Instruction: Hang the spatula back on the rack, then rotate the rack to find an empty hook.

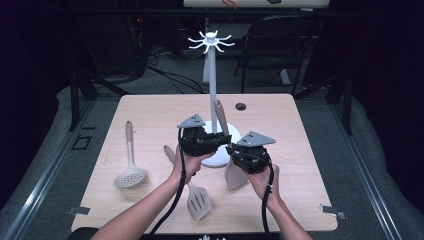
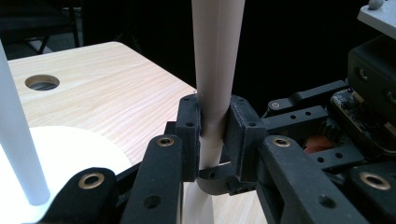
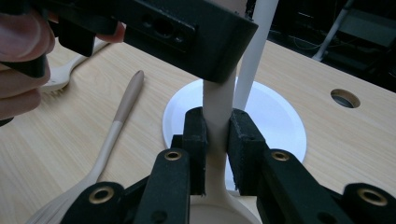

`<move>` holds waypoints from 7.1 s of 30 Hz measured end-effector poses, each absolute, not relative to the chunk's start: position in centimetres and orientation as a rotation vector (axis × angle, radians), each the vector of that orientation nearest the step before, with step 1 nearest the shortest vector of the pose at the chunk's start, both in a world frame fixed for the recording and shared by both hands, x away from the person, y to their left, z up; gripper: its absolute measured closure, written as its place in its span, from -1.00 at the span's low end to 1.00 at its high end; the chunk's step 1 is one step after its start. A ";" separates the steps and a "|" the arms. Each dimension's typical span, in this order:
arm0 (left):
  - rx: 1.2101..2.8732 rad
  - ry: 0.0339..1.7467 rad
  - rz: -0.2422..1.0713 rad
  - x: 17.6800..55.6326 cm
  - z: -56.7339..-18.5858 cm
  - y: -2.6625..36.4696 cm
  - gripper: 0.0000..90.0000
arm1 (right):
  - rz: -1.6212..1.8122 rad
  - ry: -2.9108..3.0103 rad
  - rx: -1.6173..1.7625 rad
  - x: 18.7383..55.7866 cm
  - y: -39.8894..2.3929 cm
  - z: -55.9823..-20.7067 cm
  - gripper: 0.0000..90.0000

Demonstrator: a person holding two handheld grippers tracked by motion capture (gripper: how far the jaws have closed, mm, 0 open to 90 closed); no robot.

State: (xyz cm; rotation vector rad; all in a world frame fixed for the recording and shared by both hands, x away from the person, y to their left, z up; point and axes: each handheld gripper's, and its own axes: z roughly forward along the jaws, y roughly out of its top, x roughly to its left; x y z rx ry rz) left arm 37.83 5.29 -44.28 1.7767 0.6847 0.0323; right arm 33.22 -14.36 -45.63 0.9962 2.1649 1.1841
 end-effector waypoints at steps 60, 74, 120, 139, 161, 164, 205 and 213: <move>1.809 0.556 0.181 41.6 -36.6 5.4 0.72 | 1.186 2.180 1.196 34.8 -21.0 -46.7 -1.00; 1.798 0.576 0.179 42.4 -36.3 5.0 0.72 | 1.187 2.190 1.204 34.9 -20.9 -46.9 -1.00; 1.769 0.633 0.178 44.0 -35.0 5.6 0.72 | 1.158 2.231 1.188 34.9 -20.2 -47.0 -1.00; 1.799 0.655 0.274 44.9 -35.1 5.9 0.71 | 1.129 2.244 1.197 35.1 -20.3 -47.2 -1.00; 1.909 0.625 0.300 43.7 -34.5 8.0 -0.23 | 1.110 2.299 1.216 35.5 -20.7 -47.6 -0.98; 1.905 0.630 0.312 43.5 -34.1 8.8 -0.37 | 1.116 2.291 1.236 35.7 -21.2 -47.8 -0.98; 1.812 0.562 0.442 43.2 -27.2 12.2 0.59 | 0.898 2.361 1.328 36.8 -22.5 -49.6 -0.98; 1.779 0.544 0.497 43.2 -25.6 12.4 0.91 | 0.898 2.366 1.324 36.7 -22.6 -49.6 -0.96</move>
